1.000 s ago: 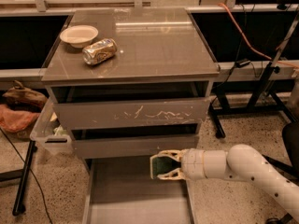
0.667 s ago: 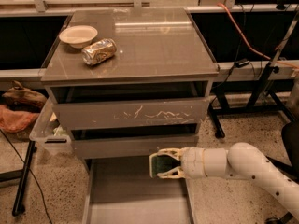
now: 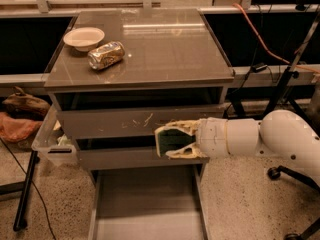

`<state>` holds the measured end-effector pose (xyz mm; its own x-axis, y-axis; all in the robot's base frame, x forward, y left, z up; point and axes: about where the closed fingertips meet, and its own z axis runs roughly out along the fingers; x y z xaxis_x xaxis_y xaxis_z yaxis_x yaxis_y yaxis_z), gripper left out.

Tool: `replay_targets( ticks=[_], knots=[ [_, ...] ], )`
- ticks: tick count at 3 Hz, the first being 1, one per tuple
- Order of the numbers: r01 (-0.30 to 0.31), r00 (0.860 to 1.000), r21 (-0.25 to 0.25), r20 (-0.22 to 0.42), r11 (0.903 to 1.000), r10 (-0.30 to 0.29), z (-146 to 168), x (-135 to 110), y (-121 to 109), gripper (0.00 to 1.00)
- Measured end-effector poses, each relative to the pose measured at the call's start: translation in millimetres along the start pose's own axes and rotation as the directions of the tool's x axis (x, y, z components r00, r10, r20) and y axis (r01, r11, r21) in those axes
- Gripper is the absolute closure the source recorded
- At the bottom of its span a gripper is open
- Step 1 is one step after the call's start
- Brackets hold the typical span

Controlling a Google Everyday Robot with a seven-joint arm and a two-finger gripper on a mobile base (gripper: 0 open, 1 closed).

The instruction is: Pick sponge from bottom drawer and place on counter

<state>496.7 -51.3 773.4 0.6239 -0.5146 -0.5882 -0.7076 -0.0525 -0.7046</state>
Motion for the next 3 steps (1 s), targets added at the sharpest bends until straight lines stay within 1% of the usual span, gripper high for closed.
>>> replay_targets(
  ticks=[1,2,3],
  knots=[
    [0.000,1.000,0.000,0.000,1.0000,0.000,0.0,0.0,-0.1,1.00],
    [0.050,0.999,0.022,-0.007,0.9985,-0.049,-2.9,-2.9,-25.4,1.00],
    [0.186,0.982,0.012,-0.026,0.9825,-0.185,-1.5,-24.4,-88.0,1.00]
  ],
)
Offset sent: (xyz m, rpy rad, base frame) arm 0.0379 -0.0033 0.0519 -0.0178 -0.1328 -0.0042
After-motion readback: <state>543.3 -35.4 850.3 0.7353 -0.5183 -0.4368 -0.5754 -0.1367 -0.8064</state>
